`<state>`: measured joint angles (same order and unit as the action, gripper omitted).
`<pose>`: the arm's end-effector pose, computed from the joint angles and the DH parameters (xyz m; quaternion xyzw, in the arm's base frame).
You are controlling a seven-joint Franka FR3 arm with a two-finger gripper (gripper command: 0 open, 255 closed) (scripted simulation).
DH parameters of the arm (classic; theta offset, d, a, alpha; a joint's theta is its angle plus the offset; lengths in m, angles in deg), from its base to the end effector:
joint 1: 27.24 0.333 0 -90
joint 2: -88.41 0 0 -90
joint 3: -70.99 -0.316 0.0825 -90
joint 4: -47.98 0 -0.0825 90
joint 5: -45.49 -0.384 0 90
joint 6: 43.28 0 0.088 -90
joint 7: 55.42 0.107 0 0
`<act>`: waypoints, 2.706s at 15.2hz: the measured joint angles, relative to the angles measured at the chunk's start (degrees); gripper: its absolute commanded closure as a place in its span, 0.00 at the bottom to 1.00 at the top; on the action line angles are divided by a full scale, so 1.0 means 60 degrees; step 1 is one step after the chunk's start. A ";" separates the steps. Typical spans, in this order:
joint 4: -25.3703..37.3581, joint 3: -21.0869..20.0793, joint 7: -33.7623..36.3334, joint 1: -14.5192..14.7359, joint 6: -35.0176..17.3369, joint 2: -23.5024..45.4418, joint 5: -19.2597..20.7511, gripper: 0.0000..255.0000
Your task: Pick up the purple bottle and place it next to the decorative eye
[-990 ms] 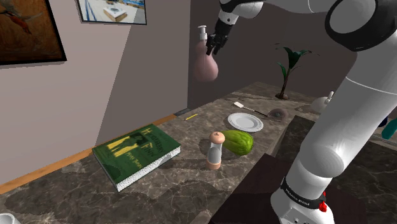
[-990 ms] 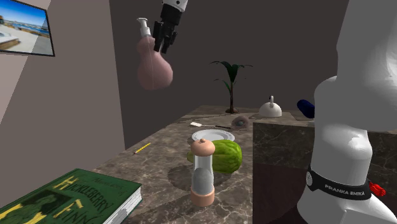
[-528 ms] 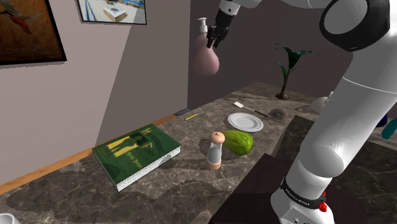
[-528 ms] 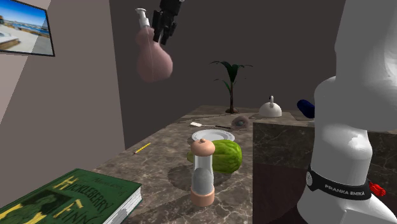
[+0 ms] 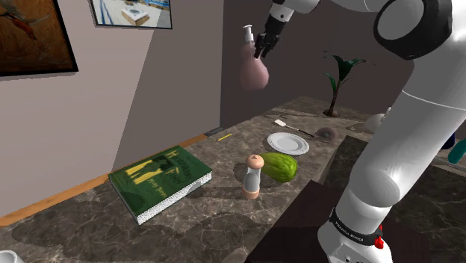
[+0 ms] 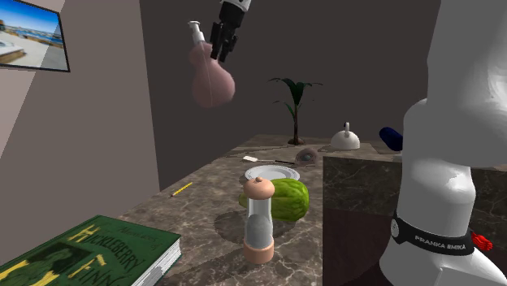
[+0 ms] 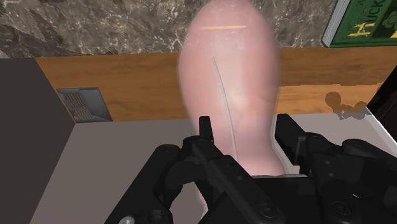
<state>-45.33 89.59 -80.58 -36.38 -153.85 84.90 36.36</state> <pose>0.5049 -0.2602 0.6677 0.9794 -0.0377 0.1985 0.0005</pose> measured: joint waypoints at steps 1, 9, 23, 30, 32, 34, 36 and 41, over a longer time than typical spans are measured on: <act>0.0005 0.0111 -0.0217 -0.0086 -0.0031 0.0075 -0.0091 1.00; -0.0126 0.1055 -0.2271 -0.0927 -0.0358 0.0727 -0.1002 1.00; 0.1816 0.2117 -0.5794 -0.3218 0.0285 0.3455 -0.3342 1.00; 0.3681 0.2069 -0.7039 -0.4873 0.0903 0.5382 -0.4470 1.00; 0.4665 0.1978 -0.7243 -0.5504 0.1270 0.6130 -0.4783 1.00; 0.5395 0.1894 -0.7443 -0.6037 0.1504 0.6720 -0.5012 1.00; 0.6818 0.1724 -0.7430 -0.6775 0.1970 0.7677 -0.5279 1.00; 0.9271 0.1395 -0.7272 -0.7940 0.2665 0.9300 -0.5598 1.00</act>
<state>10.30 97.96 -124.21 -84.02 -137.86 140.71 2.77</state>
